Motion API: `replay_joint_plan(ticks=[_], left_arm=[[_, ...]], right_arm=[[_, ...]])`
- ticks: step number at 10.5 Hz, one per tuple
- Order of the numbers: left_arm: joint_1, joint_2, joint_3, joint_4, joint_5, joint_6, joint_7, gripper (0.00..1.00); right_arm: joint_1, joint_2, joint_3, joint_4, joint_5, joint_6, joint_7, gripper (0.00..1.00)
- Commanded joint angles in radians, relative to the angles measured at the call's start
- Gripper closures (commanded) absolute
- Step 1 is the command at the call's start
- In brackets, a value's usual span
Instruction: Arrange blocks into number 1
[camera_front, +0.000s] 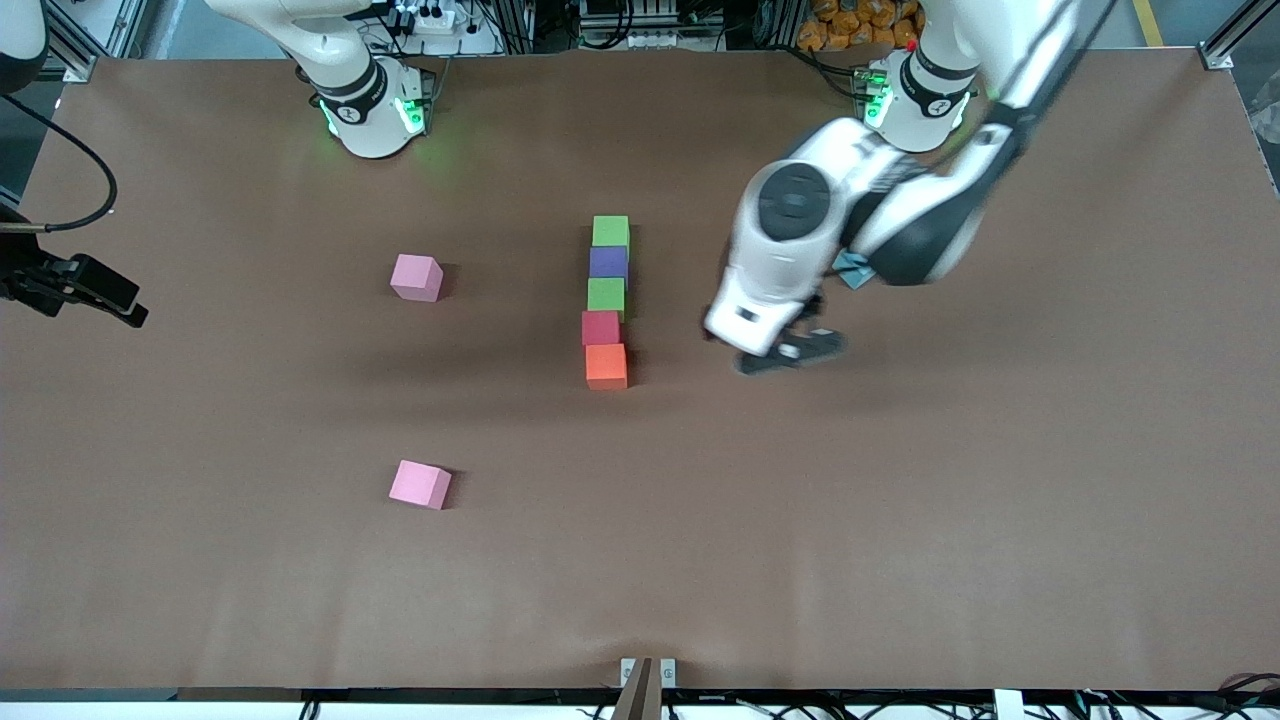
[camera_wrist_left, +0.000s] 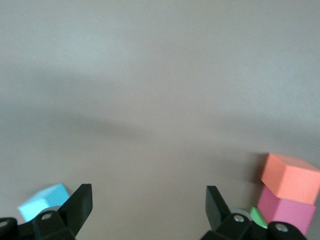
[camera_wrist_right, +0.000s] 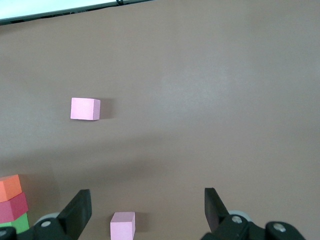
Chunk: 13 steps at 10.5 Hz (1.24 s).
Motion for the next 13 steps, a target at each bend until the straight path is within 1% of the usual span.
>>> replay_joint_plan(ticks=[1, 2, 3, 4, 5, 6, 7, 9, 10, 11, 12, 13], left_arm=[[0.093, -0.071, -0.017, -0.045, -0.032, -0.049, 0.09, 0.0], [0.099, -0.096, -0.001, -0.06, -0.046, -0.056, 0.134, 0.0], [0.076, -0.154, 0.082, -0.103, -0.105, -0.057, 0.206, 0.0], [0.029, -0.22, 0.173, -0.153, -0.18, -0.057, 0.32, 0.0], [-0.015, -0.282, 0.265, -0.202, -0.222, -0.057, 0.405, 0.0], [-0.049, -0.321, 0.31, -0.244, -0.227, -0.057, 0.429, 0.0], [-0.051, -0.35, 0.322, -0.267, -0.227, -0.057, 0.429, 0.0], [-0.042, -0.407, 0.347, -0.263, -0.228, -0.067, 0.432, 0.0], [-0.039, -0.438, 0.382, -0.252, -0.228, -0.067, 0.455, 0.0], [-0.039, -0.465, 0.404, -0.235, -0.228, -0.082, 0.542, 0.0], [-0.036, -0.475, 0.423, -0.186, -0.228, -0.137, 0.609, 0.0], [-0.024, -0.47, 0.425, -0.118, -0.23, -0.189, 0.634, 0.0]], right_arm=[[-0.006, 0.01, -0.002, 0.023, 0.003, -0.018, -0.017, 0.0], [-0.009, 0.01, -0.002, 0.023, 0.003, -0.018, -0.018, 0.0], [-0.012, 0.01, -0.002, 0.023, 0.003, -0.018, -0.018, 0.0], [-0.012, 0.01, -0.002, 0.023, 0.003, -0.018, -0.018, 0.0], [-0.012, 0.01, 0.0, 0.023, 0.003, -0.018, -0.018, 0.0], [-0.012, 0.01, -0.002, 0.023, 0.003, -0.018, -0.018, 0.0], [-0.014, 0.01, -0.002, 0.023, 0.003, -0.018, -0.021, 0.0], [-0.014, 0.01, -0.002, 0.023, 0.003, -0.018, -0.024, 0.0], [-0.017, 0.008, -0.002, 0.023, 0.003, -0.018, -0.024, 0.0], [-0.021, 0.01, -0.002, 0.023, 0.003, -0.018, -0.024, 0.0], [-0.024, 0.01, -0.002, 0.023, 0.005, -0.018, -0.027, 0.0], [-0.024, 0.01, -0.002, 0.023, 0.005, -0.018, -0.027, 0.0]])
